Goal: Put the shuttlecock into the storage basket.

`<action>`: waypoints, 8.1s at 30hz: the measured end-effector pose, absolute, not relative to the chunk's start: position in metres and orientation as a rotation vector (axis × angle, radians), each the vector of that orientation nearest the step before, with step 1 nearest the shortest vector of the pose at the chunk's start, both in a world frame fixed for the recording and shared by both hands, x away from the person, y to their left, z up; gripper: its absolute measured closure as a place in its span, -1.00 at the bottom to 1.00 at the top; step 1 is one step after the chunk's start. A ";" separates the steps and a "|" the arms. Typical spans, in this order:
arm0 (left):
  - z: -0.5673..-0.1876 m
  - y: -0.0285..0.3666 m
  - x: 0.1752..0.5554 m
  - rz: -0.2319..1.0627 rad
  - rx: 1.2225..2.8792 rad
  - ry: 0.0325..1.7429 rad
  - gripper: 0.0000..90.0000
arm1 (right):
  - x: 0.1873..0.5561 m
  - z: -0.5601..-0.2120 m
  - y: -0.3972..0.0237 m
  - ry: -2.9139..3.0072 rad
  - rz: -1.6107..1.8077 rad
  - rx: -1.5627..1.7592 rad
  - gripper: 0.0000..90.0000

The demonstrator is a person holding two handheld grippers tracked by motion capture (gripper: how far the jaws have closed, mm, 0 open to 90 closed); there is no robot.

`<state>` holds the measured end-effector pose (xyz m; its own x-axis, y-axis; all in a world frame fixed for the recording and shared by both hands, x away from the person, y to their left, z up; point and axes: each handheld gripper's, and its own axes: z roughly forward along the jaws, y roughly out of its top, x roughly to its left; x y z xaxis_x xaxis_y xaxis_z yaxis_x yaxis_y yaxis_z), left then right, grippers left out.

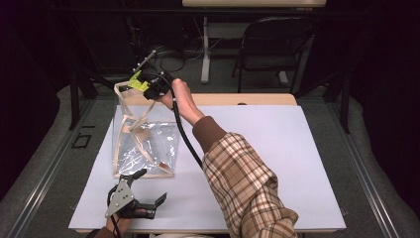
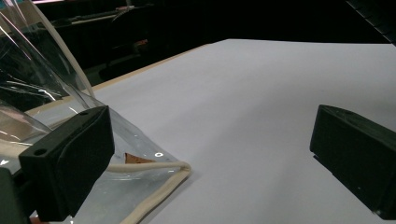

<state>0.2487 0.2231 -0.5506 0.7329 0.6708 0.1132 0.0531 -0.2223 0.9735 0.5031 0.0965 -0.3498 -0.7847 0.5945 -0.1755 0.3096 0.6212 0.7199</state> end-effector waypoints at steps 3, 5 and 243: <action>-0.551 0.223 0.249 0.631 1.719 0.578 -1.00 | 0.505 -0.352 0.098 2.450 0.973 0.723 0.44; -0.551 0.223 0.249 0.631 1.720 0.578 -1.00 | 0.506 -0.353 0.099 2.453 0.972 0.721 0.44; -0.553 0.219 0.249 0.639 1.759 0.575 -1.00 | 0.244 -0.530 -0.237 2.048 1.286 0.665 -1.00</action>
